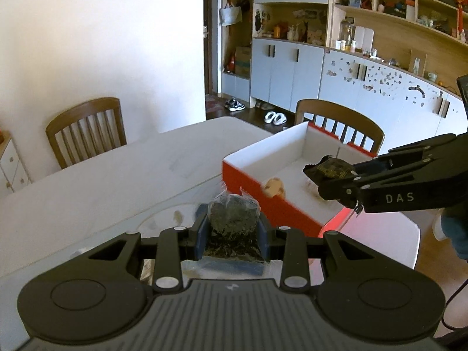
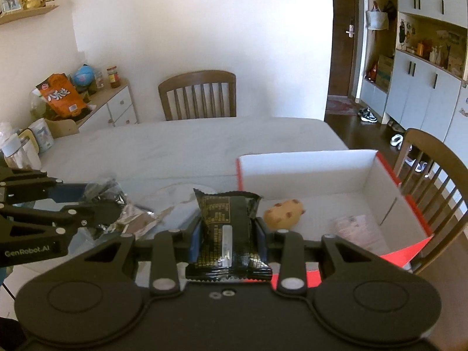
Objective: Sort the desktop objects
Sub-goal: 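Carry the snack bar and seaweed packet with both grippers into the shoebox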
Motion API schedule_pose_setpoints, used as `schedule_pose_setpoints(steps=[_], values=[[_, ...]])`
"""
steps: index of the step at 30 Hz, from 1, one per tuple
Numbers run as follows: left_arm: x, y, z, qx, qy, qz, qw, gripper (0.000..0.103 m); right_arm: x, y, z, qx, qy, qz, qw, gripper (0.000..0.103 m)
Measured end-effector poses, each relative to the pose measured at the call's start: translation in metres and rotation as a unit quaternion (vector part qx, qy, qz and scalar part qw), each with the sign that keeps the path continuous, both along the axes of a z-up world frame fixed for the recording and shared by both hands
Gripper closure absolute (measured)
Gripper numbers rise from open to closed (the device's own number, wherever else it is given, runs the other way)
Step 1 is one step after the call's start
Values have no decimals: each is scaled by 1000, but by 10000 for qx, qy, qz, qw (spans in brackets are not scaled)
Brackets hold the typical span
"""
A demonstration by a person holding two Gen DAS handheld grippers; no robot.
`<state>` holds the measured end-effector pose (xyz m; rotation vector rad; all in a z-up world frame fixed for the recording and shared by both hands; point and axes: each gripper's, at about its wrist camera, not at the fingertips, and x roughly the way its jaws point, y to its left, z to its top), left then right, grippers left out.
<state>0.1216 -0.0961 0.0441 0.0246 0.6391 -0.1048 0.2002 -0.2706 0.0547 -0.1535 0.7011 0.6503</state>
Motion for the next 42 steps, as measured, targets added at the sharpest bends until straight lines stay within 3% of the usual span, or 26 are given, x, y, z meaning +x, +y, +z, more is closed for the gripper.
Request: schedule_pose_setpoints(steps=[11,21,32,42], values=[[47,-56,5,25,-9,-56,10000,70,46,-38,2,-28,-71,70,9999,67],[86,-92,-10,48,182,-120,9998,70,88,-63,-8,-136,116,186,9997,67],[126,-120,-30,258,601,-423,9970,70,124,-74,-22,-229,272,228,9991,67],[169,-143,-62,567,1174,-735,9887,70,166,-72,-44,-396,480,203,9979,67]])
